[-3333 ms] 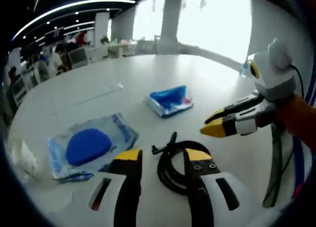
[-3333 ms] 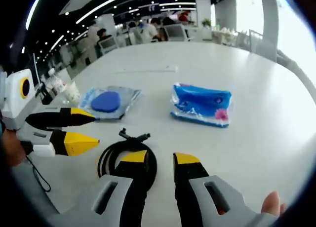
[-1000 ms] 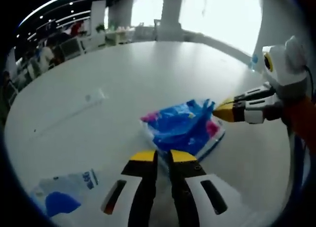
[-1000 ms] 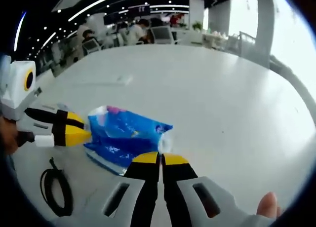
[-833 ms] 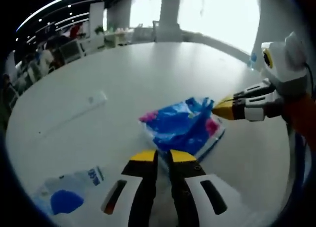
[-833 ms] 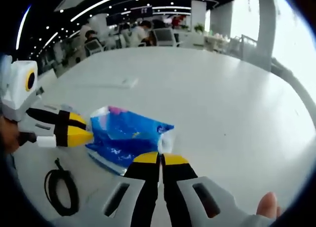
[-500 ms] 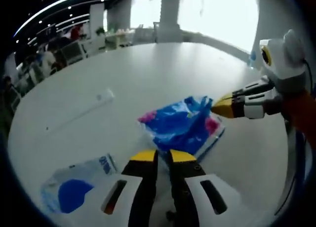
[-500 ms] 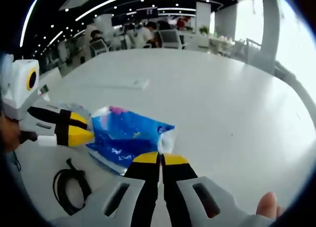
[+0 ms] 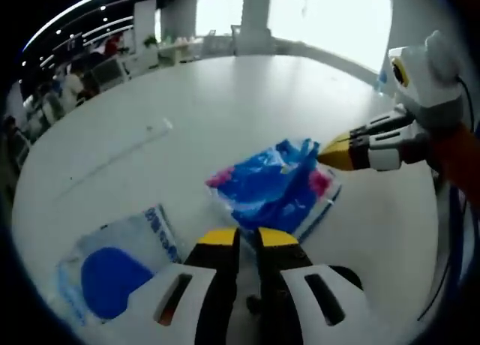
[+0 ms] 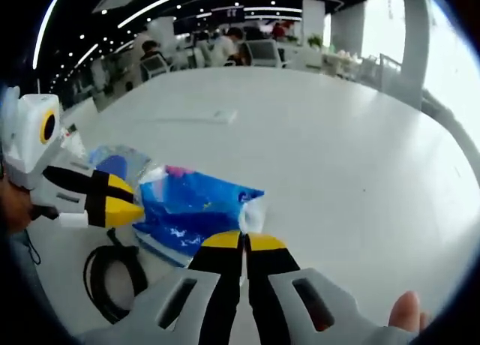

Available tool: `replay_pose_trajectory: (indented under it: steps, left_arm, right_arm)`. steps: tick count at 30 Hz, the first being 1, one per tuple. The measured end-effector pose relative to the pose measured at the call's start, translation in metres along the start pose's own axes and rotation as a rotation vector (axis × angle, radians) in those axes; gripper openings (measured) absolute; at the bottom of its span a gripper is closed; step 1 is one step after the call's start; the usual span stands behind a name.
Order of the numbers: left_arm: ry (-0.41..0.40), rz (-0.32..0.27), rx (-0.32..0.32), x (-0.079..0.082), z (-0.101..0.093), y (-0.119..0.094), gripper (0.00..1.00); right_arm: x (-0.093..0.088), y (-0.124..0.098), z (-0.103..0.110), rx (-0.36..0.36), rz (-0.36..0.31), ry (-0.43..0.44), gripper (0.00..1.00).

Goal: Arrange the tabletop items into an orderly group along one side of the table until the central work area is clear of visible clutter.

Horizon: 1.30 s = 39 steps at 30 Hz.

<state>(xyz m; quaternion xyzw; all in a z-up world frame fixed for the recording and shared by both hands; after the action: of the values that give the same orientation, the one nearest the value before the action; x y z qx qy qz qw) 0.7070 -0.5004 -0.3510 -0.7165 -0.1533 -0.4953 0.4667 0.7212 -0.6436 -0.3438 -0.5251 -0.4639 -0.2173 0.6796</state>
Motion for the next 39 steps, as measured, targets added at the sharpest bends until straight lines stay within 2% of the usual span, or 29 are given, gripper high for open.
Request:
replay_pose_trajectory:
  steps: [7, 18, 39]
  left_arm:
    - [0.004, 0.005, -0.004, 0.000, 0.000, 0.002, 0.06]
    - [-0.006, 0.008, 0.002, -0.001, 0.003, 0.006, 0.07]
    - [0.001, 0.000, -0.007, 0.000, 0.002, 0.007, 0.09]
  right_arm:
    - [-0.005, 0.002, -0.001, -0.001, 0.011, 0.001, 0.02]
    - [-0.004, 0.012, -0.004, -0.001, 0.013, -0.018, 0.02]
    - [-0.004, 0.015, -0.006, -0.008, 0.024, -0.015, 0.04]
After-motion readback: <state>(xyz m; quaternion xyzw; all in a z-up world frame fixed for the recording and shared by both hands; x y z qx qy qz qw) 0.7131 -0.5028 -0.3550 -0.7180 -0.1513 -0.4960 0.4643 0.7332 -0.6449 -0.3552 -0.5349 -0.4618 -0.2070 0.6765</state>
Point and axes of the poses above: the point that each gripper's makers call its tool centre point, and the gripper's own axes: y roughly forward along the fingers, z roughly to its left, x roughly out of its top, the point moved 3 cm from there along -y, roughly backward along the fingers, and after that the axes turned 13 degrees about -z, right-handed, at the moved point
